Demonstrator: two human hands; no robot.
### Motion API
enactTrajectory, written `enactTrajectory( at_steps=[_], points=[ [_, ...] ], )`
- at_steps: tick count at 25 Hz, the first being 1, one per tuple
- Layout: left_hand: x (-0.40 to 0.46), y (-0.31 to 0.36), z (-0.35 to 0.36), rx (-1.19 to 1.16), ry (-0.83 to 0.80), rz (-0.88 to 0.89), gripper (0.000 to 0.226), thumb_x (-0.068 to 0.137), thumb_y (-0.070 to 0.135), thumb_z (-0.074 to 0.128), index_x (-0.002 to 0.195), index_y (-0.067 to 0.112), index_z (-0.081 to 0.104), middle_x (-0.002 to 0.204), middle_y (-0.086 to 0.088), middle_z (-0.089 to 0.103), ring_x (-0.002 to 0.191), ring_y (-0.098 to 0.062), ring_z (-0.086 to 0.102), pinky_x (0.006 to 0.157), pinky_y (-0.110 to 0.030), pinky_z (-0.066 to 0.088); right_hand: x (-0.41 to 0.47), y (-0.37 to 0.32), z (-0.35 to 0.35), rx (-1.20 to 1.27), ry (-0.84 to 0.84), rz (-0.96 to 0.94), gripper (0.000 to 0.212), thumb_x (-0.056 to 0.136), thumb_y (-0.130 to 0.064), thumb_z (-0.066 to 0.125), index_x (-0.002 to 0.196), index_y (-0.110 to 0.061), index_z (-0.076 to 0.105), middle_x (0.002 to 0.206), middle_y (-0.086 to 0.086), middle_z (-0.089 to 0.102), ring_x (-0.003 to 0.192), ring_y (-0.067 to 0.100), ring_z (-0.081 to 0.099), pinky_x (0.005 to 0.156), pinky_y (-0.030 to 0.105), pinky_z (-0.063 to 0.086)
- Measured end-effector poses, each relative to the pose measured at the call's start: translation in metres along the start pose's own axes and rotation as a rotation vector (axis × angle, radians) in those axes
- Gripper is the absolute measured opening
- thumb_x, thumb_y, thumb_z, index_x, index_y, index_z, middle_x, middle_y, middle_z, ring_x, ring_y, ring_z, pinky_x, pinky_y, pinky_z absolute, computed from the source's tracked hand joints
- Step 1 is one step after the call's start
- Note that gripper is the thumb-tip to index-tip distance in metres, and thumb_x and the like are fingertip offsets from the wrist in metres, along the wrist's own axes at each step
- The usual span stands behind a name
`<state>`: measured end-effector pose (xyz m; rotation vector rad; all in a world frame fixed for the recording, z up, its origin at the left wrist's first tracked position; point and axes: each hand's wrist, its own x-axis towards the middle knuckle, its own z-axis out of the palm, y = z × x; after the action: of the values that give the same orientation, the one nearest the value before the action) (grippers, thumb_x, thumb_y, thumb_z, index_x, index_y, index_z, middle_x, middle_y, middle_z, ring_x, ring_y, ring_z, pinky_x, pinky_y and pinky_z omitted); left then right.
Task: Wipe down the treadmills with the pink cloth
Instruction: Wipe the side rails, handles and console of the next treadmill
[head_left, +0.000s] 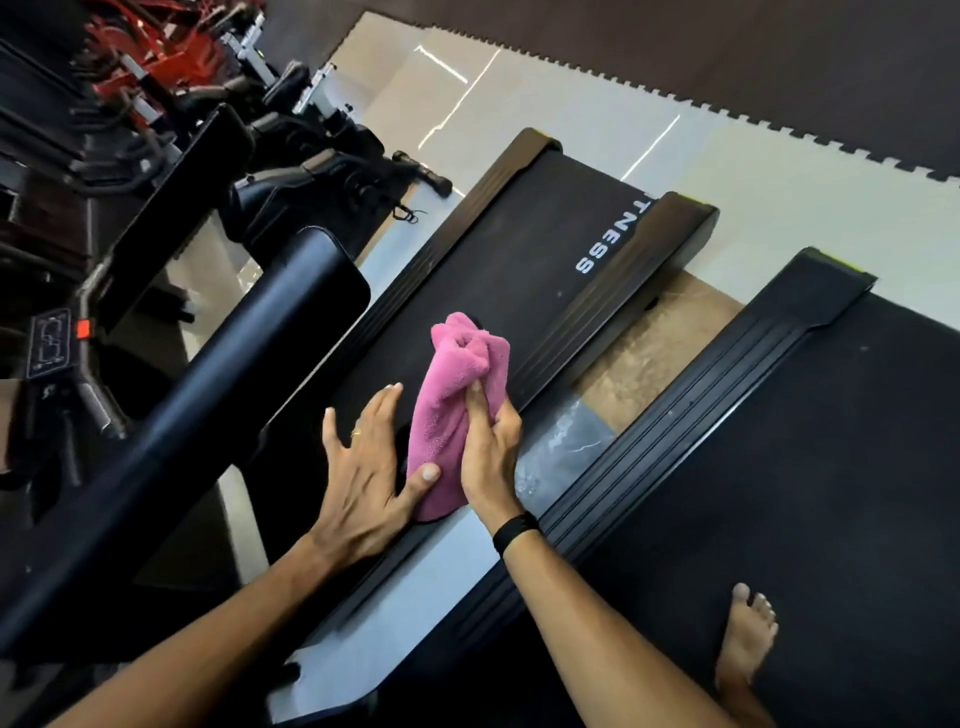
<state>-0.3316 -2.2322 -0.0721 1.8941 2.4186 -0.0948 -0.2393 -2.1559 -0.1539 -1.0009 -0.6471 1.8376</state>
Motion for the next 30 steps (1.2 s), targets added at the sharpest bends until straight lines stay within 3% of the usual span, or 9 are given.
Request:
enactTrajectory(
  at_steps=[2, 5, 8, 13, 15, 17, 20, 24, 30],
  points=[
    [0.005, 0.007, 0.001, -0.009, -0.01, 0.004, 0.1, 0.089, 0.08, 0.013, 0.155, 0.006, 0.017, 0.16, -0.009, 0.028, 0.148, -0.02, 0.026, 0.118, -0.061, -0.003, 0.015, 0.006, -0.011, 0.01, -0.015, 0.096, 0.04, 0.086, -0.058, 0.051, 0.09, -0.021, 0.068, 0.084, -0.011, 0.071, 0.081, 0.005, 0.063, 0.08, 0.03, 0.051],
    [0.005, 0.007, -0.001, -0.012, -0.007, -0.016, 0.098, 0.09, 0.079, 0.013, 0.155, 0.007, 0.016, 0.158, -0.01, 0.029, 0.144, -0.023, 0.033, 0.116, -0.064, 0.001, 0.02, 0.006, -0.017, 0.032, -0.034, 0.229, 0.039, 0.085, -0.054, 0.047, 0.077, -0.02, 0.065, 0.081, -0.001, 0.07, 0.076, 0.012, 0.061, 0.077, 0.039, 0.051],
    [0.007, 0.007, 0.002, 0.005, 0.006, -0.016, 0.1, 0.089, 0.079, 0.014, 0.154, 0.003, 0.021, 0.158, -0.009, 0.03, 0.143, -0.023, 0.034, 0.115, -0.066, 0.004, 0.009, 0.007, -0.004, 0.046, -0.019, 0.088, 0.027, 0.093, -0.04, 0.05, 0.089, -0.022, 0.069, 0.088, -0.014, 0.07, 0.084, 0.004, 0.064, 0.08, 0.031, 0.052],
    [0.004, 0.007, 0.002, -0.009, -0.002, -0.014, 0.099, 0.09, 0.079, 0.015, 0.153, 0.003, 0.021, 0.158, -0.007, 0.03, 0.141, -0.025, 0.038, 0.116, -0.064, 0.002, 0.022, 0.011, -0.008, 0.027, -0.001, 0.223, 0.042, 0.085, -0.065, 0.048, 0.074, -0.028, 0.065, 0.074, -0.009, 0.066, 0.073, 0.011, 0.059, 0.075, 0.04, 0.049],
    [0.009, 0.008, 0.001, -0.028, 0.0, -0.006, 0.099, 0.09, 0.079, 0.015, 0.153, 0.002, 0.022, 0.158, -0.008, 0.03, 0.14, -0.026, 0.04, 0.116, -0.064, 0.002, 0.009, 0.008, -0.002, -0.006, 0.015, 0.043, 0.028, 0.095, -0.048, 0.049, 0.095, -0.029, 0.069, 0.095, -0.007, 0.07, 0.09, 0.01, 0.064, 0.084, 0.035, 0.051],
    [0.008, 0.008, 0.001, -0.045, -0.012, -0.004, 0.098, 0.09, 0.078, 0.015, 0.153, 0.004, 0.021, 0.158, -0.008, 0.031, 0.14, -0.025, 0.041, 0.116, -0.064, 0.002, 0.0, 0.013, -0.002, 0.045, 0.016, 0.016, 0.026, 0.095, -0.043, 0.048, 0.106, -0.028, 0.067, 0.105, -0.009, 0.07, 0.099, 0.007, 0.063, 0.09, 0.033, 0.048],
    [0.005, 0.007, 0.002, -0.08, 0.039, -0.009, 0.095, 0.091, 0.077, 0.016, 0.154, 0.006, 0.02, 0.157, -0.007, 0.031, 0.14, -0.022, 0.039, 0.117, -0.062, 0.0, 0.016, 0.002, -0.012, -0.011, -0.054, 0.119, 0.033, 0.091, -0.053, 0.048, 0.087, -0.025, 0.065, 0.082, -0.015, 0.068, 0.076, 0.003, 0.06, 0.077, 0.034, 0.047],
    [0.005, 0.004, 0.003, -0.082, 0.147, 0.005, 0.084, 0.095, 0.07, 0.016, 0.142, 0.005, 0.041, 0.138, -0.014, 0.049, 0.134, -0.022, 0.039, 0.116, -0.065, 0.007, 0.002, -0.03, 0.004, -0.565, -0.145, -0.432, 0.031, 0.094, -0.034, 0.051, 0.106, -0.012, 0.069, 0.107, 0.0, 0.07, 0.104, 0.019, 0.062, 0.096, 0.035, 0.047],
    [-0.004, 0.002, 0.001, -0.32, 0.409, -0.035, 0.061, 0.09, 0.048, 0.037, 0.136, 0.008, 0.042, 0.143, -0.01, 0.044, 0.137, -0.022, 0.04, 0.117, -0.063, 0.005, 0.008, -0.053, -0.001, -1.068, -0.271, -0.8, 0.011, 0.09, -0.02, 0.063, 0.1, -0.017, 0.061, 0.087, 0.002, 0.063, 0.085, 0.024, 0.057, 0.086, 0.042, 0.048]
  ],
)
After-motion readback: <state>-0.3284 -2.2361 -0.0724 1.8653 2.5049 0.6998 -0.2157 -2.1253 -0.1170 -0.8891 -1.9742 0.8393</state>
